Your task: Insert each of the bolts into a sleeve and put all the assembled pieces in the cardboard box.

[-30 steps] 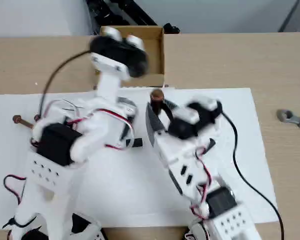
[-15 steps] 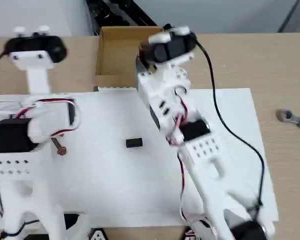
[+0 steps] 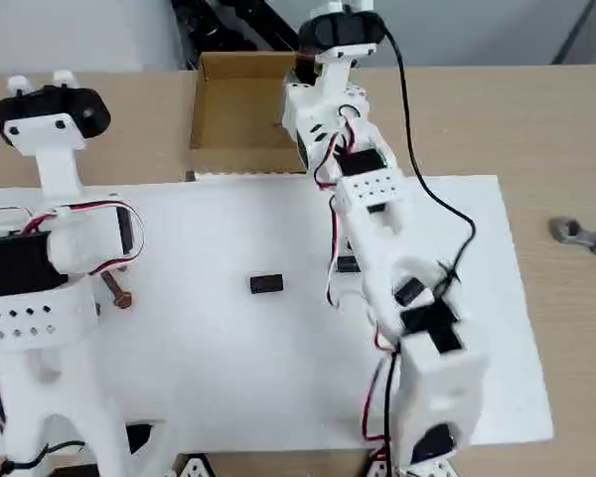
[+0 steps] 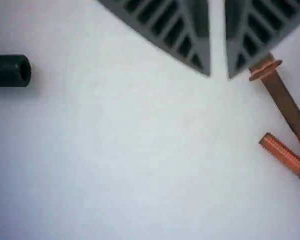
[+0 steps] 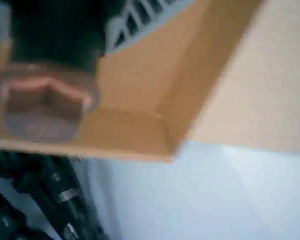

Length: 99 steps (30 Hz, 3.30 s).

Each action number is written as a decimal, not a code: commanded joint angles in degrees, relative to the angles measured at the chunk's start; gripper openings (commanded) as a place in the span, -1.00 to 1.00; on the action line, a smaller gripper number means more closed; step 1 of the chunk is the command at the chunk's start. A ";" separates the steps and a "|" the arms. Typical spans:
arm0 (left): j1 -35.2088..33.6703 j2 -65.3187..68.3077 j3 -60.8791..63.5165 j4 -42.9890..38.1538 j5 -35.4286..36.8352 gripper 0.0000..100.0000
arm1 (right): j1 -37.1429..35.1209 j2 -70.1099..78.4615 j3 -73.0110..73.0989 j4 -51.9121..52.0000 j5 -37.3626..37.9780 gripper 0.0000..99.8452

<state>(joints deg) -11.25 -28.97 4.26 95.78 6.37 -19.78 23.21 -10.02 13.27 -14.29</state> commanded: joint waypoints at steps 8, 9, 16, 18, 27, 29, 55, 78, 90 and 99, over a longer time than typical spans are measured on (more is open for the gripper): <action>-0.35 -0.44 -0.22 -0.18 -0.35 -0.99 | 0.04 8.40 -8.79 -1.36 -0.70 -0.95; -0.35 -0.44 -0.22 -0.18 -0.35 -0.99 | 0.22 8.66 -8.79 -1.36 -0.70 -0.91; -0.35 -0.35 -0.22 -0.26 -0.09 -0.99 | -0.48 8.84 -8.79 -1.27 -0.79 -0.73; -0.35 -0.35 -0.22 -0.26 -0.09 -0.99 | -0.92 8.84 -8.79 -1.27 -0.79 -0.73; -0.62 0.09 2.68 0.09 -0.09 -0.98 | -1.36 6.81 -8.88 5.14 -0.79 -0.73; -2.64 0.18 3.30 -0.09 0.00 -0.98 | -1.36 4.09 -8.88 9.01 -0.88 -0.73; -19.52 39.47 -19.12 0.00 16.53 -0.82 | -1.27 -31.25 -8.62 60.09 -0.88 -0.98; -27.25 63.91 -43.47 -0.26 25.23 -0.81 | -1.19 -36.00 -8.53 70.73 -0.97 -0.97; -26.20 69.54 -44.53 -2.20 31.56 -0.68 | -1.19 -36.00 -8.53 70.37 -0.97 -0.97; -24.09 70.77 -48.04 -3.16 31.74 -0.67 | -1.27 -36.00 -8.53 70.81 -0.97 -0.97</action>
<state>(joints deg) -35.52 41.80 -40.31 93.49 37.85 -20.92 -10.37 -16.26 83.69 -14.64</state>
